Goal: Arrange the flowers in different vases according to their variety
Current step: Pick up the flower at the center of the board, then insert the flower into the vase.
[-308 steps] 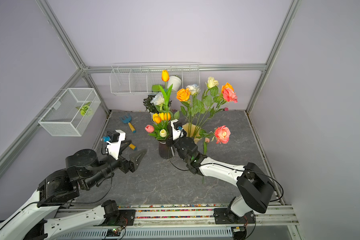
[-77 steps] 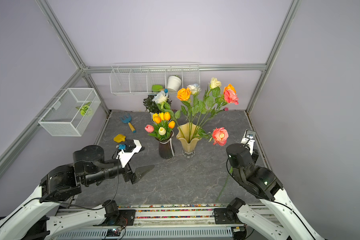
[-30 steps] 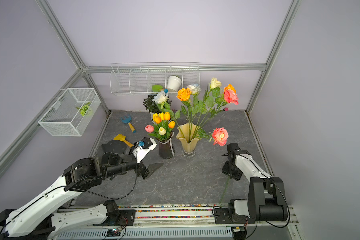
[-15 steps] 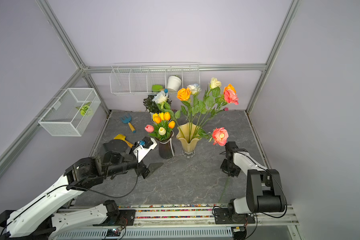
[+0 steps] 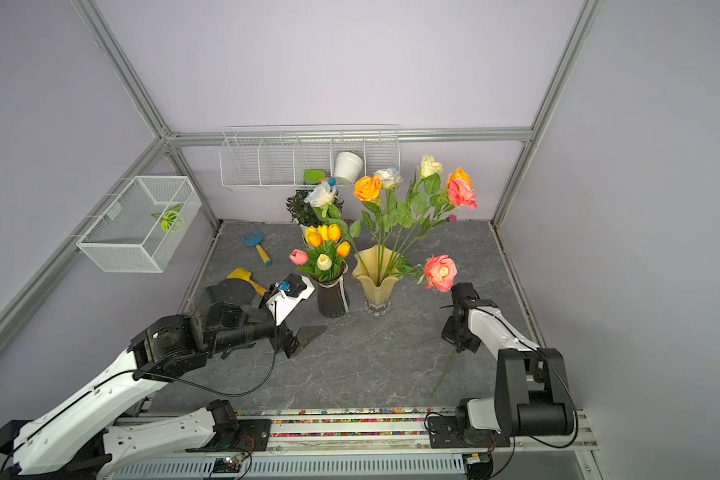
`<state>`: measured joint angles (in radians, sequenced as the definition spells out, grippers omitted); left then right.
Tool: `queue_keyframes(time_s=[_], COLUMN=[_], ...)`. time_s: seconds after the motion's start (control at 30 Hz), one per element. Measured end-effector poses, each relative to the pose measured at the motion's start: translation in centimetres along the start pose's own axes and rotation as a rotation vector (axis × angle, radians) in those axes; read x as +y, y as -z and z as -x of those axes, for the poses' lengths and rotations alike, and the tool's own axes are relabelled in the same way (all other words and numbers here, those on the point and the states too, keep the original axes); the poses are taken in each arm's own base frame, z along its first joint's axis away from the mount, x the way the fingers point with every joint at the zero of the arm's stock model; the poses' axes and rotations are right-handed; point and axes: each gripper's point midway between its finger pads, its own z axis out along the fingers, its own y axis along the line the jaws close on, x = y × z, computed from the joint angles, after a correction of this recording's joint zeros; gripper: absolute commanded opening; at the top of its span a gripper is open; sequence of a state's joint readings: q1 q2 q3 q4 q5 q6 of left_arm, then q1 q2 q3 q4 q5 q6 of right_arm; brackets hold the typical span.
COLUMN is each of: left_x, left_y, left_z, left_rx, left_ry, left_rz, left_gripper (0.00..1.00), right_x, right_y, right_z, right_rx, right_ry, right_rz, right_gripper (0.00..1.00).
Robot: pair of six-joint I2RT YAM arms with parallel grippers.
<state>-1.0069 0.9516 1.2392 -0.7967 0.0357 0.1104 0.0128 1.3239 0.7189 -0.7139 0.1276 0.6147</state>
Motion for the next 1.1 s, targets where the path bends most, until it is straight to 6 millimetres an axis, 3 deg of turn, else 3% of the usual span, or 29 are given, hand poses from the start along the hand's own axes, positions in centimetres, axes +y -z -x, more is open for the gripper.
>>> queue_keyframes(time_s=[0.07, 0.2, 0.37, 0.67, 0.73, 1.0, 1.1], left_x=[0.0, 0.0, 0.0, 0.0, 0.1, 0.1, 0.1], left_y=[0.1, 0.6, 1.7, 2.0, 2.3, 4.0, 4.0], left_z=[0.1, 0.7, 1.7, 1.9, 2.0, 2.0, 1.8], left_rx=[-0.005, -0.038, -0.1, -0.118, -0.127, -0.201, -0.204], left_ry=[0.0, 0.002, 0.004, 0.019, 0.022, 0.041, 0.044], left_rz=[0.0, 0.003, 0.003, 0.003, 0.007, 0.017, 0.018], left_gripper=[0.92, 0.91, 0.91, 0.91, 0.91, 0.91, 0.91], right_x=[-0.1, -0.2, -1.6, -2.1, -1.9, -0.7, 0.0], right_y=[2.4, 9.2, 16.3, 22.0, 25.0, 42.2, 47.3], right_z=[1.2, 4.6, 6.5, 7.6, 8.3, 10.9, 11.3], right_rx=[-0.089, -0.337, -0.575, -0.71, -0.778, -1.126, -1.211], right_ry=[-0.007, -0.023, -0.037, 0.014, 0.025, 0.059, 0.081], right_rz=[0.023, 0.091, 0.124, 0.145, 0.178, 0.39, 0.465], right_gripper=[0.0, 0.0, 0.0, 0.0, 0.0, 0.0, 0.0])
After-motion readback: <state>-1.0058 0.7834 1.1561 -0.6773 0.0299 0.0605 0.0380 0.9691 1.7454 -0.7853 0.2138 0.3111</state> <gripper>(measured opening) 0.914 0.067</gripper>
